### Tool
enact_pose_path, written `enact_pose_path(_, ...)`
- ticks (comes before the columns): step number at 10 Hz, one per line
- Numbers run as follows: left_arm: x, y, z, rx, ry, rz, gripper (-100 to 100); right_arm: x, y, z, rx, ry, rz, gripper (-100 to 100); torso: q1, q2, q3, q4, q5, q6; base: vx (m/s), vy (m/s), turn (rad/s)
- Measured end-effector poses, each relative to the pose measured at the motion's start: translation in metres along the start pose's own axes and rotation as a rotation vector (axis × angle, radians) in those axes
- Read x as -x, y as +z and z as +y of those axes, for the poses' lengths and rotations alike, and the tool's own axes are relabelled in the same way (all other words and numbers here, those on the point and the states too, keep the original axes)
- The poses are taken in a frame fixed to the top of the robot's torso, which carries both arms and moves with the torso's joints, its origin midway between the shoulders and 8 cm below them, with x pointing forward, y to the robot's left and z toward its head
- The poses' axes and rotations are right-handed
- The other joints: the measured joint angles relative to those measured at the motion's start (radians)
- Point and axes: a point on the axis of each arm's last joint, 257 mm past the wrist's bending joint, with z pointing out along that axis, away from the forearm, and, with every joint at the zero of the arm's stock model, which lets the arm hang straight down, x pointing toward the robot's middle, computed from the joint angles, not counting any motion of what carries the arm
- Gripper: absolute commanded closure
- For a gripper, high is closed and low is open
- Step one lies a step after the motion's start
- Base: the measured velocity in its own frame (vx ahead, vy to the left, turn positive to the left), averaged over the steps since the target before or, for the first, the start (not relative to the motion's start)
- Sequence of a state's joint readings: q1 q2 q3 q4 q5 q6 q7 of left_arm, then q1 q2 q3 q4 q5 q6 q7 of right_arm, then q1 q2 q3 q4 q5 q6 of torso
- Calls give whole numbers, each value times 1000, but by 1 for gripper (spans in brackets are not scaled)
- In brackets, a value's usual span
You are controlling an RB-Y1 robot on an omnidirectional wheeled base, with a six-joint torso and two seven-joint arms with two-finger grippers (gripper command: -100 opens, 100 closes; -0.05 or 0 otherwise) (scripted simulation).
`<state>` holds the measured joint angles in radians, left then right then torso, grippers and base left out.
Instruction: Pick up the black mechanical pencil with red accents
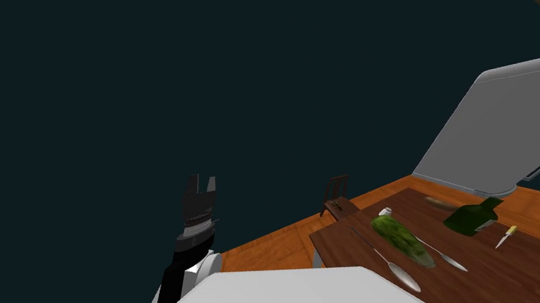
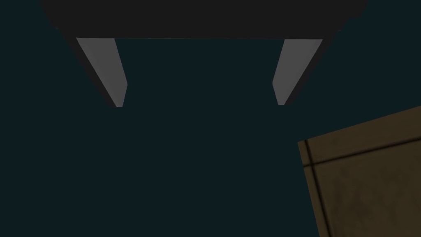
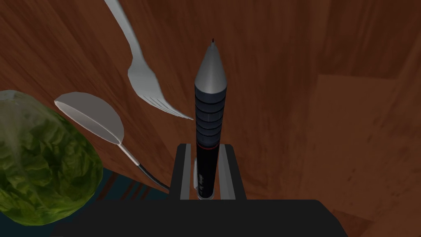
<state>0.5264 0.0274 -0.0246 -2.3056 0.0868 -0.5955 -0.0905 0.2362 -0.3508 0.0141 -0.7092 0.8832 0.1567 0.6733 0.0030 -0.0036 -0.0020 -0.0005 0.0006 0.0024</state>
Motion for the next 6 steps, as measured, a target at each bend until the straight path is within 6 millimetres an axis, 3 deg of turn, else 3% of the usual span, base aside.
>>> enact_pose_path(5,0,0,0,0,0,0,0,-22,-2,-32,-1,4,4,100,2,-1,0,0,0,0,36,75,9)
enact_pose_path(6,0,0,0,0,0,0,0,-23,-2,-32,0,5,3,0,-1,0,0,0,0,0,3,9,0)
